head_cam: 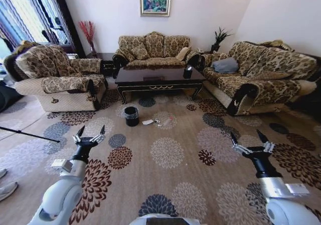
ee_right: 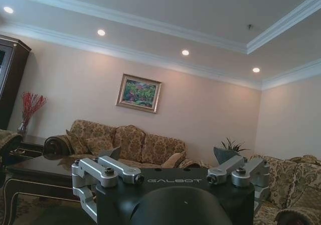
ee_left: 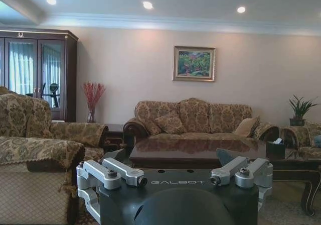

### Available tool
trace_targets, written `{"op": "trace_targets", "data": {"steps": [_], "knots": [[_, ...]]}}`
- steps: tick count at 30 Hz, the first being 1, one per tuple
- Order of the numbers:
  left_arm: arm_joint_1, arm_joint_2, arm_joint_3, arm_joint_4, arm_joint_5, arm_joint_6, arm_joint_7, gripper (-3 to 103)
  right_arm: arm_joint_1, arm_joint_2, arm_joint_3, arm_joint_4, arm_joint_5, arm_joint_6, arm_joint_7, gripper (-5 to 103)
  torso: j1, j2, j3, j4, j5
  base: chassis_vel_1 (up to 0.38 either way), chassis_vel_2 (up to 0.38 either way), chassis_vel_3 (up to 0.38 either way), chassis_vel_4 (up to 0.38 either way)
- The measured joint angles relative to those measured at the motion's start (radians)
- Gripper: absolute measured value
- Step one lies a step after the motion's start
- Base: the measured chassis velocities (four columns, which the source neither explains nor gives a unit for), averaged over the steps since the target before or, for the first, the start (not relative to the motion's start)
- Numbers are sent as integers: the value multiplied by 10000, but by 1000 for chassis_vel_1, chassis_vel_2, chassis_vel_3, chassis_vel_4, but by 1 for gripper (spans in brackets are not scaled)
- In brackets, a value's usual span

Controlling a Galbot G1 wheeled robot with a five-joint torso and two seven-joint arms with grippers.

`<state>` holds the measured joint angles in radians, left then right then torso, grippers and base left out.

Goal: Move to the front of the table and pick up the trash from the floor, then place it into the trash bin.

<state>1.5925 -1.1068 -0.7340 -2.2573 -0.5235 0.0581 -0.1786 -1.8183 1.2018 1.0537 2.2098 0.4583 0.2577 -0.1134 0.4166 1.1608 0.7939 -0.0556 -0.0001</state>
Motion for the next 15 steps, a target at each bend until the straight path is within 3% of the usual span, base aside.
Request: {"op": "trace_targets", "data": {"steps": [6,10,15], "knots": [[-36,-85,8,-125,-157,499,-29,100,46,-49,4,50,52,-61,39,100,-26,-50,-22,0,1,0,0,0,0],[-64,-93,26,-18,-30,97,-21,100,26,-39,3,13,21,-58,28,100,-77,-162,-84,-1,1,0,0,0,0],[-76,-104,2,-31,-77,256,-198,100,17,-56,16,-35,14,-44,12,100,-88,-195,-105,-1,1,0,0,0,0]]}}
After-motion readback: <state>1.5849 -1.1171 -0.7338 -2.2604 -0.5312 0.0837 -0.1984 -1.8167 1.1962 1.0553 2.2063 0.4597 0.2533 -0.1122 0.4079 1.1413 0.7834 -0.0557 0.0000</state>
